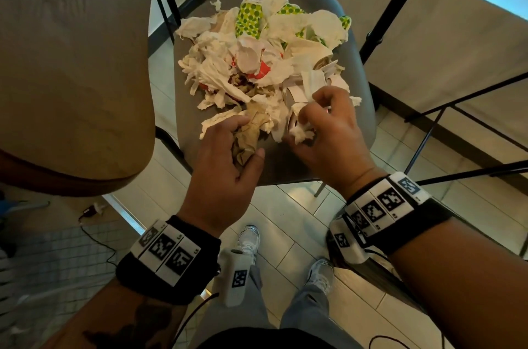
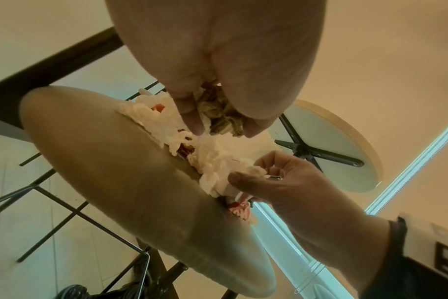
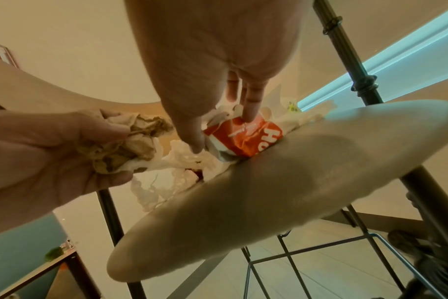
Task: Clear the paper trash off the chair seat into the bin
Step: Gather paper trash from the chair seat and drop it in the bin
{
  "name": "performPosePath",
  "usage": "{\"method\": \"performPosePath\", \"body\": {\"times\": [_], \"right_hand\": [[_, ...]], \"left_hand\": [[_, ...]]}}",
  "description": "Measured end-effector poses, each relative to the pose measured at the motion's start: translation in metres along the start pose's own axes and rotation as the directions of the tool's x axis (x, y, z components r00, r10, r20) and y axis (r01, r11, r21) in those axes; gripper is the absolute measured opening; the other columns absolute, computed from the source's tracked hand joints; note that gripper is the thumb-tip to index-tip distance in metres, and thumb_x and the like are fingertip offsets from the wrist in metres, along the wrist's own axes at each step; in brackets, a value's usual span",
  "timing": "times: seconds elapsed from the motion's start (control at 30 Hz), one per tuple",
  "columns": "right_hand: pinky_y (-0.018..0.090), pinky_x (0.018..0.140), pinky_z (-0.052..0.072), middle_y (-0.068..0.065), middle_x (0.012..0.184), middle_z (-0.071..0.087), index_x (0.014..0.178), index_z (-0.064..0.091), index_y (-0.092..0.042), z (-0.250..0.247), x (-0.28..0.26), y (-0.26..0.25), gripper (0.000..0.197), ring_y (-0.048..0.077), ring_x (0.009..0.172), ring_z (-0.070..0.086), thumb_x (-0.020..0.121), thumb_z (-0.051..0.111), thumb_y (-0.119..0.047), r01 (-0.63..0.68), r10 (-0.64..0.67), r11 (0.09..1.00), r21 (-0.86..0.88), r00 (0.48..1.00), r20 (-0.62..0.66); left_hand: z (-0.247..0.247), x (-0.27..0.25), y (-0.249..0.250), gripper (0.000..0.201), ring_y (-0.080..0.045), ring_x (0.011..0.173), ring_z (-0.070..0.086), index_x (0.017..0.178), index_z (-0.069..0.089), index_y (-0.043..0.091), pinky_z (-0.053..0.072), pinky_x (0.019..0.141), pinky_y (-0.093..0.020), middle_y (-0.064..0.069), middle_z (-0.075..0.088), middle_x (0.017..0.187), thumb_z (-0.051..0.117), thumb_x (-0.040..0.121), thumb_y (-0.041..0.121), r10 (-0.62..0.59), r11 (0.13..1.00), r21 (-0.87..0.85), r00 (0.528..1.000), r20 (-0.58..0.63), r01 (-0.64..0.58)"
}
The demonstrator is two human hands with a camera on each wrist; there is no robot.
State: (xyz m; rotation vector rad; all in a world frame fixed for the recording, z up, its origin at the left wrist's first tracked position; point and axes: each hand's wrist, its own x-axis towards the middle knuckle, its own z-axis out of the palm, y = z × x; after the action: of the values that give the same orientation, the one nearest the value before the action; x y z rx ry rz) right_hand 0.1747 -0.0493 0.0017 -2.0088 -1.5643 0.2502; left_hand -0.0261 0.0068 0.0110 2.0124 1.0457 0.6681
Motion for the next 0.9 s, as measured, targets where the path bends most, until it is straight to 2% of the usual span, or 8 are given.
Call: {"method": "performPosePath", "body": {"times": [0.17,0.37,0.5,0.57,0.63,0.7,0.8,0.9], "right_hand": [[0.037,0.101,0.045,0.015,0.147,0.041,0.128,0.058,-0.02,0.011,0.0,-0.003,0.057,0.034,0.135,0.04,0.08,0.079,-0.043,-0.071,0.073,0.997,-0.04,0.997,0.037],[0.048,0.099,0.055,0.022,0.143,0.05,0.118,0.067,-0.01,0.008,-0.002,-0.001,0.029,0.04,0.132,0.048,0.091,0.072,-0.018,0.014,-0.014,1.0,-0.009,1.0,-0.025],[0.02,0.099,0.047,0.013,0.132,0.056,0.115,0.066,-0.01,-0.012,0.0,-0.001,0.031,0.02,0.122,0.051,0.087,0.07,-0.022,-0.019,0.029,0.993,0.113,0.996,-0.09],[0.007,0.09,0.042,0.003,0.121,0.06,0.113,0.066,-0.014,-0.024,0.002,-0.004,0.029,0.006,0.108,0.051,0.086,0.067,-0.024,-0.089,0.12,0.97,0.225,0.984,-0.13],[0.018,0.08,0.052,-0.002,0.109,0.063,0.109,0.064,-0.021,-0.034,0.003,-0.007,0.024,0.008,0.091,0.061,0.086,0.062,-0.026,-0.157,0.227,0.917,0.366,0.961,-0.157],[0.032,0.068,0.061,0.005,0.105,0.069,0.108,0.064,-0.021,-0.043,0.004,-0.009,0.019,0.018,0.086,0.071,0.089,0.061,-0.02,-0.194,0.307,0.847,0.495,0.939,-0.157],[0.018,0.061,0.056,0.003,0.099,0.069,0.104,0.064,-0.015,-0.058,0.005,-0.009,0.014,0.009,0.085,0.073,0.091,0.059,-0.011,-0.153,0.323,0.81,0.567,0.923,-0.211],[0.026,0.069,0.062,-0.002,0.097,0.068,0.104,0.064,-0.009,-0.076,0.008,-0.007,0.012,0.011,0.09,0.074,0.094,0.06,-0.011,-0.114,0.332,0.795,0.595,0.903,-0.272]], "left_hand": [[-0.001,0.0,0.002,0.049,-0.017,0.123,0.053,0.138,0.045,0.014,0.052,0.098,-0.03,-0.007,0.053,0.133,0.068,0.095,0.021,0.018,1.0,-0.007,1.0,-0.007,-0.018],[-0.005,0.005,0.014,0.05,-0.016,0.124,0.054,0.138,0.045,0.007,0.05,0.099,-0.021,-0.001,0.049,0.133,0.067,0.095,0.017,0.085,0.995,-0.045,0.995,-0.05,-0.088],[-0.005,0.009,0.017,0.05,-0.019,0.124,0.056,0.138,0.045,0.008,0.053,0.1,-0.032,-0.005,0.051,0.133,0.067,0.095,0.021,0.068,0.995,-0.065,0.996,-0.057,-0.072],[-0.004,0.008,0.017,0.05,-0.02,0.124,0.056,0.137,0.044,0.008,0.053,0.1,-0.037,-0.004,0.052,0.133,0.067,0.095,0.021,0.064,0.995,-0.076,0.996,-0.059,-0.068],[-0.003,0.006,0.018,0.049,-0.019,0.123,0.056,0.137,0.044,0.008,0.053,0.1,-0.038,0.002,0.05,0.132,0.067,0.096,0.021,0.066,0.994,-0.081,0.996,-0.059,-0.071],[-0.003,0.004,0.02,0.048,-0.017,0.122,0.056,0.137,0.044,0.009,0.053,0.1,-0.035,0.007,0.048,0.129,0.067,0.096,0.021,0.065,0.994,-0.08,0.996,-0.059,-0.07],[-0.004,0.003,0.028,0.047,-0.015,0.122,0.056,0.136,0.044,0.006,0.052,0.1,-0.032,0.004,0.051,0.13,0.067,0.096,0.019,0.083,0.99,-0.106,0.994,-0.073,-0.091],[-0.009,0.004,0.037,0.049,-0.022,0.124,0.057,0.136,0.044,0.005,0.052,0.101,-0.04,-0.01,0.055,0.132,0.067,0.095,0.015,0.1,0.982,-0.15,0.991,-0.094,-0.113]]}}
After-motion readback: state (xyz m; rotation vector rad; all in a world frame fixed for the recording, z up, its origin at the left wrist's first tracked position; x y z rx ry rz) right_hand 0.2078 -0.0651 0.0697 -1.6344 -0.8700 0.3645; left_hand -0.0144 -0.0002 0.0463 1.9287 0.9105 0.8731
